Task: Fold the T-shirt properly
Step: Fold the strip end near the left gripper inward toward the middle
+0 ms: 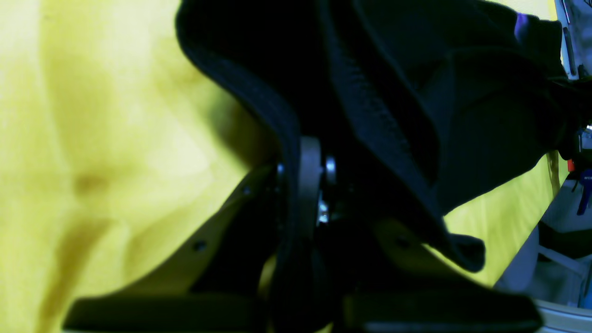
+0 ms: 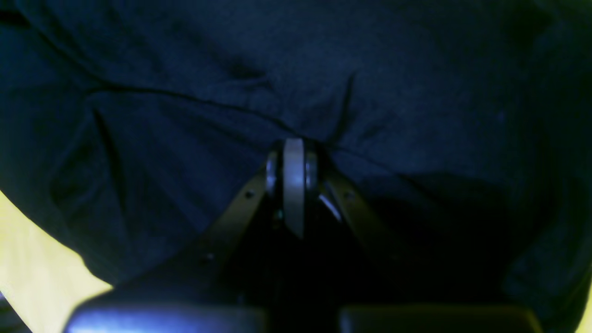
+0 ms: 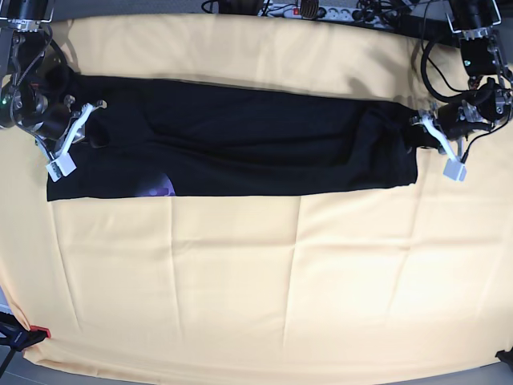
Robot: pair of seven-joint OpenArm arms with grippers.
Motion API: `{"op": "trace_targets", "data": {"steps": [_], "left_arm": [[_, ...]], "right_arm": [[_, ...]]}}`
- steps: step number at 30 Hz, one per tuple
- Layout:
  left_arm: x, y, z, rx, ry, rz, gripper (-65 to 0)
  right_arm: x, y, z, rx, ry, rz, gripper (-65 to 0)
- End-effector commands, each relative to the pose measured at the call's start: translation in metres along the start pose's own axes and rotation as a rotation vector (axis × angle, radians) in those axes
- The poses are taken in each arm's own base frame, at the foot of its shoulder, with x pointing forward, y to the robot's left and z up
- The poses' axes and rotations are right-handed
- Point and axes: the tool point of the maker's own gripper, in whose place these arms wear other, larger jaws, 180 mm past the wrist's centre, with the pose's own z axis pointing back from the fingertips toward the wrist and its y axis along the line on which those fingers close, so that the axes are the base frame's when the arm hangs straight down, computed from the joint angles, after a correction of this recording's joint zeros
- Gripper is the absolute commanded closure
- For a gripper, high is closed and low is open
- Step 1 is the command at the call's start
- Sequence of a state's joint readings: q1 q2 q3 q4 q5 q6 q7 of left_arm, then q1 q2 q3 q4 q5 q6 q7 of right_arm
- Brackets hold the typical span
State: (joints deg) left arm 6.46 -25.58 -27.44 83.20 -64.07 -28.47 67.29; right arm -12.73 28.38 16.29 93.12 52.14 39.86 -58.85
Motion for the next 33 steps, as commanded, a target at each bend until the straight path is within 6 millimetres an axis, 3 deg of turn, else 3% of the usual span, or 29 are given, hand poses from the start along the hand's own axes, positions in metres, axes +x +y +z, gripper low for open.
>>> {"op": "trace_targets", "data": {"steps": [1, 5, 9, 11, 15, 22, 25, 28, 33], "left_arm": [[0.021, -0.001, 0.007, -0.001, -0.051, -0.033, 0.0], [0.034, 0.002, 0.011, 0.013, -0.062, -0.063, 0.0], [0.045, 0.008, 0.022, 0.042, -0.075, -0.092, 0.0], [0.051, 0.014, 0.029, 0.069, -0.075, -0.115, 0.0], [0.063, 0.032, 0.048, 0.165, -0.058, -0.183, 0.0], [0.080, 0.048, 0.080, 0.254, 0.003, -0.262, 0.0], [0.080, 0.033, 0.086, 0.171, 0.039, -0.255, 0.0], [0.078, -0.001, 0.086, -0.017, 0.041, -0.217, 0.0], [0.067, -0.013, 0.081, -0.059, 0.086, -0.230, 0.0]], "right_arm": [[0.017, 0.001, 0.006, 0.019, -0.058, 0.008, 0.0], [0.054, 0.014, 0.011, 0.085, -0.175, 0.012, 0.0], [0.078, 0.019, 0.016, 0.124, -0.223, 0.027, -19.1], [0.089, 0.020, 0.018, 0.135, -0.238, 0.038, -24.9], [0.100, 0.024, 0.021, 0.168, -0.242, 0.050, -25.5], [0.091, 0.026, 0.019, 0.177, -0.193, 0.052, -25.5], [0.089, 0.026, 0.019, 0.178, -0.186, 0.050, -25.5], [0.089, 0.026, 0.018, 0.179, -0.187, 0.048, -25.5], [0.089, 0.034, 0.011, 0.198, -0.200, 0.028, -25.5]]}}
